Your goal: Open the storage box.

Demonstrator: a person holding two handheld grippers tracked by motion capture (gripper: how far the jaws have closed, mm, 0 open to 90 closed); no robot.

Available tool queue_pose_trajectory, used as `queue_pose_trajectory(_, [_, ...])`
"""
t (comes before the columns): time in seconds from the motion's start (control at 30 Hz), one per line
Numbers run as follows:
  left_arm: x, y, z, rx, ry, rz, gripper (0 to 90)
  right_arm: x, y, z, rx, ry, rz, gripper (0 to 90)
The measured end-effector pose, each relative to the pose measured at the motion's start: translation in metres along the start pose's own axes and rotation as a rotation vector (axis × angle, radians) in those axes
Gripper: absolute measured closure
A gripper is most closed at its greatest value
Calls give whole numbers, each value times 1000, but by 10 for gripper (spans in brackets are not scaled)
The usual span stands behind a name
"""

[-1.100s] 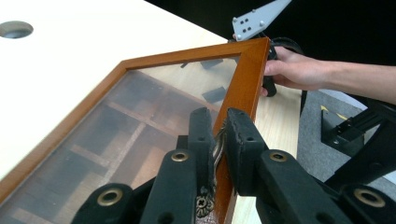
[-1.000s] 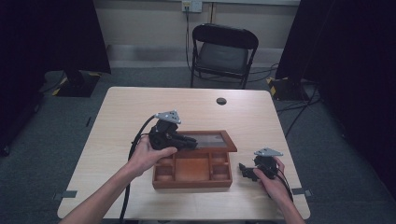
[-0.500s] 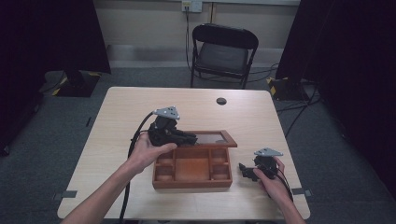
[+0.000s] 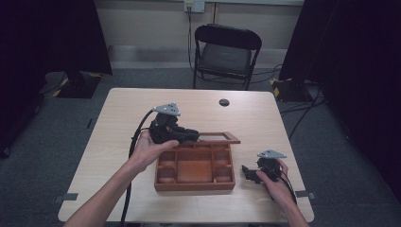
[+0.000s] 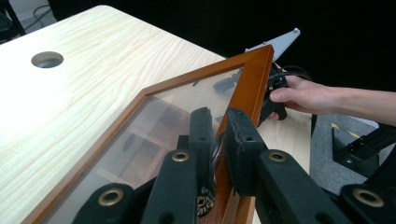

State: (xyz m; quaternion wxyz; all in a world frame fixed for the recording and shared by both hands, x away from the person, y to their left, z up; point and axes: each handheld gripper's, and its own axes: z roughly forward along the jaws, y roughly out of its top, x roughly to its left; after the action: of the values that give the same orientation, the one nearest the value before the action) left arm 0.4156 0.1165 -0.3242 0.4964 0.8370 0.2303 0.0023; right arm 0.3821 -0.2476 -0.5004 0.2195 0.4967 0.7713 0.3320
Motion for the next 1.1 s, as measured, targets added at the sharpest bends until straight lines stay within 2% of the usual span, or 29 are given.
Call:
queue_pose_trajectory(0.07, [1,1,0,-8,-3,-9,814,0,0,0,0,0,0,100])
queue_pose_trajectory(0.53, [5,7,-2,-23,12,1,817,0,0,0,0,0,0,100])
queue_pose_trajectory(0.67, [7,9,-1,-28,19,-3,818,0,0,0,0,0,0,100])
queue_pose_trajectory(0.77, [10,9,0,-36,8,-16,818,0,0,0,0,0,1,100])
queue_pose_trajectory(0.83, [9,11,0,-27,21,-6,821,0,0,0,0,0,1,100])
queue_pose_trajectory(1.1, [11,15,-2,-28,29,-5,822,0,0,0,0,0,0,100])
